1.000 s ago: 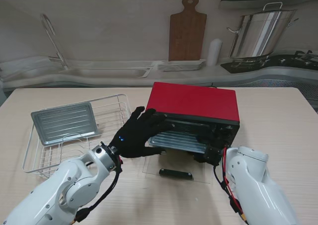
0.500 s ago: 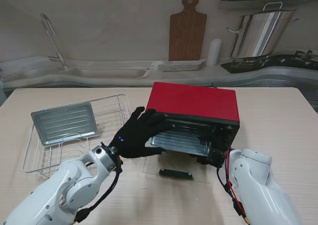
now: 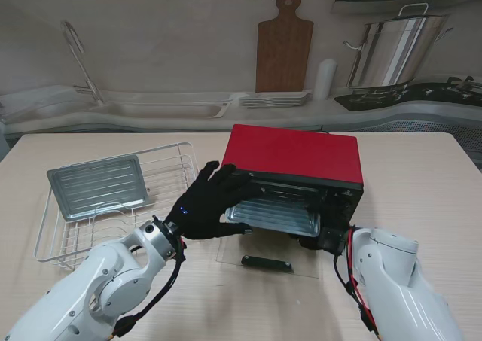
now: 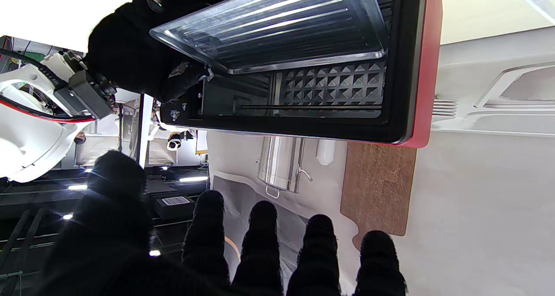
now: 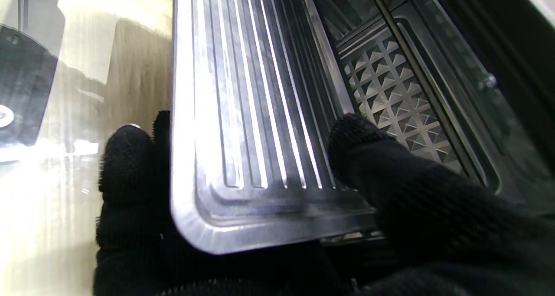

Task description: Slide the trays into the oven

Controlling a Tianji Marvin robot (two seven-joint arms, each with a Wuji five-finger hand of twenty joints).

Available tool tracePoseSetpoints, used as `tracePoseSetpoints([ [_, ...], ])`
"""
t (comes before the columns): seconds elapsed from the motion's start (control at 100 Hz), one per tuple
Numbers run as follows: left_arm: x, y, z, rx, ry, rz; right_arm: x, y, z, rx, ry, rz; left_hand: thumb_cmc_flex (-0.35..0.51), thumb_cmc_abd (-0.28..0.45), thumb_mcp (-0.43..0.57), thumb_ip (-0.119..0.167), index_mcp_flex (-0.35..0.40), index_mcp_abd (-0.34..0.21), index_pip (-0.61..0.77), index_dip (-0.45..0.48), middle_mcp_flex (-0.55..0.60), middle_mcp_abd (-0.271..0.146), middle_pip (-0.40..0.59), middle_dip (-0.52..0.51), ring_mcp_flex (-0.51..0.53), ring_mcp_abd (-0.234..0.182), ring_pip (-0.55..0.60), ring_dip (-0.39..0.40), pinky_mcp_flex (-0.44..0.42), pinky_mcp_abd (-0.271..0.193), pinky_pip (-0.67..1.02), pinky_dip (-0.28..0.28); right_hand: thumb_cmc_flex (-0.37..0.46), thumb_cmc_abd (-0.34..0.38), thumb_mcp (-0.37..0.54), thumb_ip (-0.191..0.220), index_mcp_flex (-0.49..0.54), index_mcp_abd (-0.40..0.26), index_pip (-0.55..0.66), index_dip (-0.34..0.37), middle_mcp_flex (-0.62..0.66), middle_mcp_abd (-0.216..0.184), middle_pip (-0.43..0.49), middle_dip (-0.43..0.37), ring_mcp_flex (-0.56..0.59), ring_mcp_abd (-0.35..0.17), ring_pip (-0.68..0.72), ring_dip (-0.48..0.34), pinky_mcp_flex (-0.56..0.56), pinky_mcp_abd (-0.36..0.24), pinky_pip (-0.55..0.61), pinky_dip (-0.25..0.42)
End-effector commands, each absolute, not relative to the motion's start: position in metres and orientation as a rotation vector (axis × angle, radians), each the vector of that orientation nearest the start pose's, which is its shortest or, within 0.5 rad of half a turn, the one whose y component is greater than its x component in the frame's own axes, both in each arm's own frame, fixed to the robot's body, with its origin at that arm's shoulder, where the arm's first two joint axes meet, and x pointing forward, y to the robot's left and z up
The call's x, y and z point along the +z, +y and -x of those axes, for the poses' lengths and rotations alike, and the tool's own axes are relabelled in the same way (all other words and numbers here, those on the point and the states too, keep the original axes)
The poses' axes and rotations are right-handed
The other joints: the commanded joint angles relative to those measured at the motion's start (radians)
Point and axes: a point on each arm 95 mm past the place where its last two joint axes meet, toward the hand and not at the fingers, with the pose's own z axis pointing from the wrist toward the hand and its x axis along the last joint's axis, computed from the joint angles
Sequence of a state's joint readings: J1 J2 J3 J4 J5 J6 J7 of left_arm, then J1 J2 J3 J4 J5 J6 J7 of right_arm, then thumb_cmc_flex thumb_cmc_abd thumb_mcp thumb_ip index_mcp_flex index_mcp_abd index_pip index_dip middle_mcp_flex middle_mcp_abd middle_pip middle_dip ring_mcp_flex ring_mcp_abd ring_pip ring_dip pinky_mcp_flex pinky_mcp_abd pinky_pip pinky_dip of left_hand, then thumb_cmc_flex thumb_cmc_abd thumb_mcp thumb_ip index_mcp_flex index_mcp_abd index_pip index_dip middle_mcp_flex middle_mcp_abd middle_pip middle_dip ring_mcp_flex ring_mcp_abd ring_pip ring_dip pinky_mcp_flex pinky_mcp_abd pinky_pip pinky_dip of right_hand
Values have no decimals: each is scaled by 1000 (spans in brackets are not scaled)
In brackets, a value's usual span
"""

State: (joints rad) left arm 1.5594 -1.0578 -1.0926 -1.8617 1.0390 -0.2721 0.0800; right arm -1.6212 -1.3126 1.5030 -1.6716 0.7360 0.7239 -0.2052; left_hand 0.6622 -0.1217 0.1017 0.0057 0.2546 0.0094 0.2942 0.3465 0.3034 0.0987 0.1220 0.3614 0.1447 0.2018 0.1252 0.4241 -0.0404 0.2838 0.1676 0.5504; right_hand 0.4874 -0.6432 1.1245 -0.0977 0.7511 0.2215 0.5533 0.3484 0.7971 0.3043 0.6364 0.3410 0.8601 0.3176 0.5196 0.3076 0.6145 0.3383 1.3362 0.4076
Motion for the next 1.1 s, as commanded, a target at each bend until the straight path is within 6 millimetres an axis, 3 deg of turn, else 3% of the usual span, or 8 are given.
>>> tracePoseSetpoints([
  [0.0, -243, -96, -352, -1933, 1642, 706, -350, -35, -384, -1146, 276, 2602, -12, 41, -25, 7, -12, -7, 1, 11, -21, -26, 1, -14, 0, -25, 8, -7, -13, -18, -43, -18, -23, 0, -39, 26, -50, -10, -19, -20, -21, 5, -18, -18, -43, 5, -28, -16, -42, 51, -23, -13],
  [0.23, -243, -96, -351, -1938, 1636, 709, -348, -41, -381, -1169, 280, 2595, -11, 40, -24, 7, -11, -6, 1, 12, -20, -24, 1, -14, 1, -25, 8, -7, -13, -18, -43, -18, -27, 4, -44, 26, -67, 1, -45, -45, -43, 11, -51, -28, -61, 5, -79, -36, -66, 54, -58, -29],
  [0.59, -244, -96, -350, -1942, 1630, 712, -346, -47, -374, -1186, 255, 2579, -12, 40, -24, 6, -10, -5, 1, 12, -21, -25, 1, -14, 1, -24, 8, -7, -13, -17, -43, -19, -36, 10, -53, 29, -48, 18, -35, -55, -25, 25, 10, -2, -40, 18, 3, 4, -41, 57, -7, -5],
  [1.09, -244, -95, -347, -1950, 1618, 707, -344, -55, -356, -1190, 258, 2577, -12, 40, -24, 6, -7, -6, 1, 12, -19, -26, 2, -14, 1, -25, 8, -7, -12, -17, -43, -19, -44, 19, -64, 31, -47, 51, -123, -119, -35, 45, -102, -49, -53, 32, -157, -72, -70, 76, -119, -65],
])
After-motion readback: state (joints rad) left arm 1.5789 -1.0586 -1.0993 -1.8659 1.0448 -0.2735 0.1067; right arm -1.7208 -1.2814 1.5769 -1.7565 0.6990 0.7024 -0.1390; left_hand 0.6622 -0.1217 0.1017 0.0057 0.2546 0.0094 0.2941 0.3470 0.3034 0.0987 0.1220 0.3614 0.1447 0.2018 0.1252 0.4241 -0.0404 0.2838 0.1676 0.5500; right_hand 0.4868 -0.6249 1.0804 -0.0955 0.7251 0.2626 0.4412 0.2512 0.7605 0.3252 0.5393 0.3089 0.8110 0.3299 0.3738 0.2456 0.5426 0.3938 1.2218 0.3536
